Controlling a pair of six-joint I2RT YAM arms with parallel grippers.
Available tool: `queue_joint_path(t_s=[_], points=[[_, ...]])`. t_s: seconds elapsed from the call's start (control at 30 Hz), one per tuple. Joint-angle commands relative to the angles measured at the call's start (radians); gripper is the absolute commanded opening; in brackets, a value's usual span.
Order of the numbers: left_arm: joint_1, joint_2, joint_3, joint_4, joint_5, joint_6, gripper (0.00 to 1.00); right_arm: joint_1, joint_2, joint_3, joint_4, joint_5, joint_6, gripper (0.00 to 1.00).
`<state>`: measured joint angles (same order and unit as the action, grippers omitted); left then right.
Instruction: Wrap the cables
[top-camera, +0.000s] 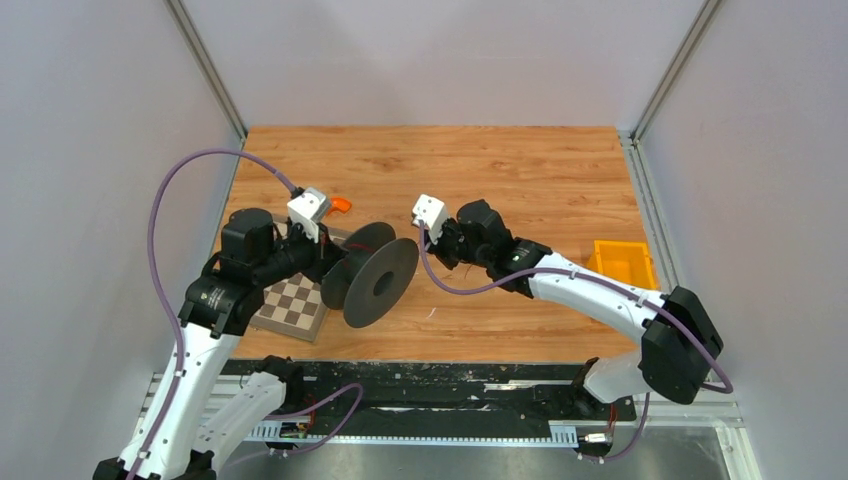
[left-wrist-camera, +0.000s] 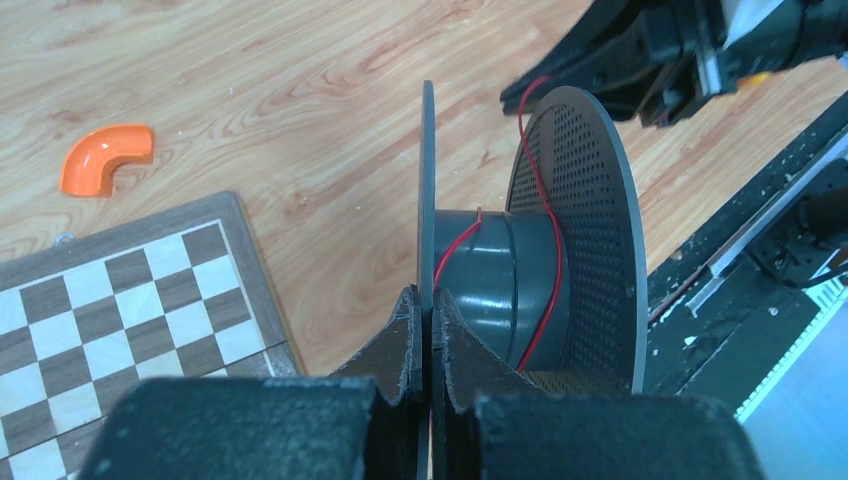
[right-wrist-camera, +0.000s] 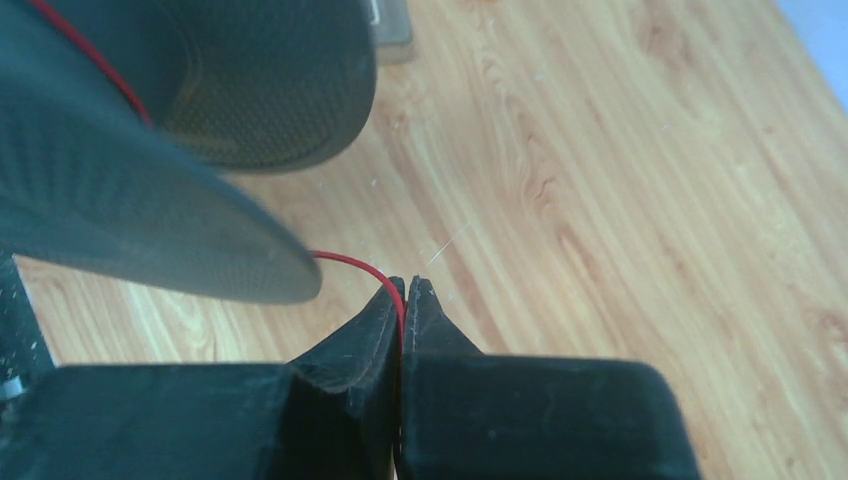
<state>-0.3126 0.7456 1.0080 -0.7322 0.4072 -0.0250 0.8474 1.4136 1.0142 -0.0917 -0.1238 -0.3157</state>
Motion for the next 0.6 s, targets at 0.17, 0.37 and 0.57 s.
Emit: queue_joint_path(t_s=[0.17, 0.37, 0.57], points=[[0.004, -0.007, 0.105, 0.018, -0.01, -0.175, 0.0, -0.057, -0.078, -0.167, 0.176, -0.12, 0.067, 0.1], [0.004, -0.008, 0.112, 0.041, -0.013, -0.223, 0.0, -0.062, -0.083, -0.249, 0.229, -0.174, 0.084, 0.12], [0.006, -0.01, 0.112, 0.059, -0.028, -0.264, 0.0, -0.08, -0.062, -0.309, 0.289, -0.185, 0.104, 0.11]])
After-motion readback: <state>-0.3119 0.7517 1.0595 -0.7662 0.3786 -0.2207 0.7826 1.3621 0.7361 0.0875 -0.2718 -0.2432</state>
